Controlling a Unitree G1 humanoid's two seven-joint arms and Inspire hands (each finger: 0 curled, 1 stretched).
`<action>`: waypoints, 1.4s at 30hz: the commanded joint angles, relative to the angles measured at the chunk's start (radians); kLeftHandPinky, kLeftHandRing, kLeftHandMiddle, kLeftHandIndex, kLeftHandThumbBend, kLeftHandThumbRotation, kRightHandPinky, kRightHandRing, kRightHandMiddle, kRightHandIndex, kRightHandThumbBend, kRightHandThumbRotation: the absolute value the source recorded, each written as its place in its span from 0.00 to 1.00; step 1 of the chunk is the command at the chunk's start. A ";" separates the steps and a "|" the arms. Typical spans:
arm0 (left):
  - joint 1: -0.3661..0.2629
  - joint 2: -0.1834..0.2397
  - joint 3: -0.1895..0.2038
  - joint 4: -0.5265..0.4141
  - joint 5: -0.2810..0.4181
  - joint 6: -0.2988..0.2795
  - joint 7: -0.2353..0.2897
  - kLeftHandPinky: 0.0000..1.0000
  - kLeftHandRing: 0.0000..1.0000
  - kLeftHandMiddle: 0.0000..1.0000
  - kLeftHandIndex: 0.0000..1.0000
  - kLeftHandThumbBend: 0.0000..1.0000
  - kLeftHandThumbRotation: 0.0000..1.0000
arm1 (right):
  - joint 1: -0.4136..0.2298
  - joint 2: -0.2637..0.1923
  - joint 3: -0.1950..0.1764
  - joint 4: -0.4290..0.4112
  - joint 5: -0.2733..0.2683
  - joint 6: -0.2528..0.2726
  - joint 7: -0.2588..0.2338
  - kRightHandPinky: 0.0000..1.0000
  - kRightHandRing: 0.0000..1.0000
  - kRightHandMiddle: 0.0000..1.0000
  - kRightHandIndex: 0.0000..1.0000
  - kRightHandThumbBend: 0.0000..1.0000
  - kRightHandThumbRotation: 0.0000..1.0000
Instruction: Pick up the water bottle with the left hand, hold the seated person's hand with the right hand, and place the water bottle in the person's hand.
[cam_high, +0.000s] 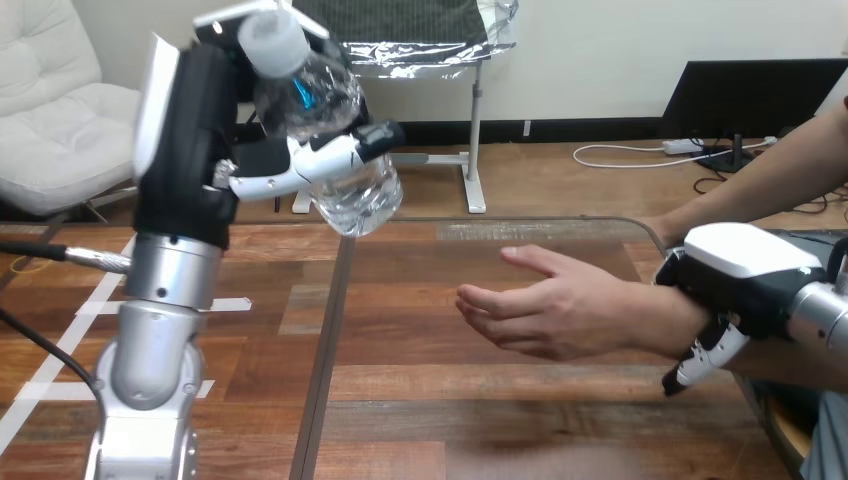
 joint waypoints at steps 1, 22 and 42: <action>-0.092 -0.014 -0.014 0.041 0.011 -0.010 0.025 0.23 0.28 0.34 0.37 0.56 0.00 | -0.065 0.023 -0.051 -0.053 0.046 0.029 0.002 0.25 0.29 0.36 0.39 0.86 0.14; -0.177 -0.041 -0.035 0.299 0.033 -0.089 0.067 0.25 0.31 0.37 0.39 0.59 0.00 | -0.092 0.018 -0.091 -0.190 0.098 0.116 0.061 0.27 0.32 0.38 0.40 0.86 0.19; -0.272 -0.076 -0.039 0.547 0.031 -0.186 0.097 0.28 0.34 0.39 0.42 0.62 0.00 | -0.120 0.049 -0.085 -0.228 0.114 0.155 0.072 0.26 0.31 0.36 0.37 0.88 0.18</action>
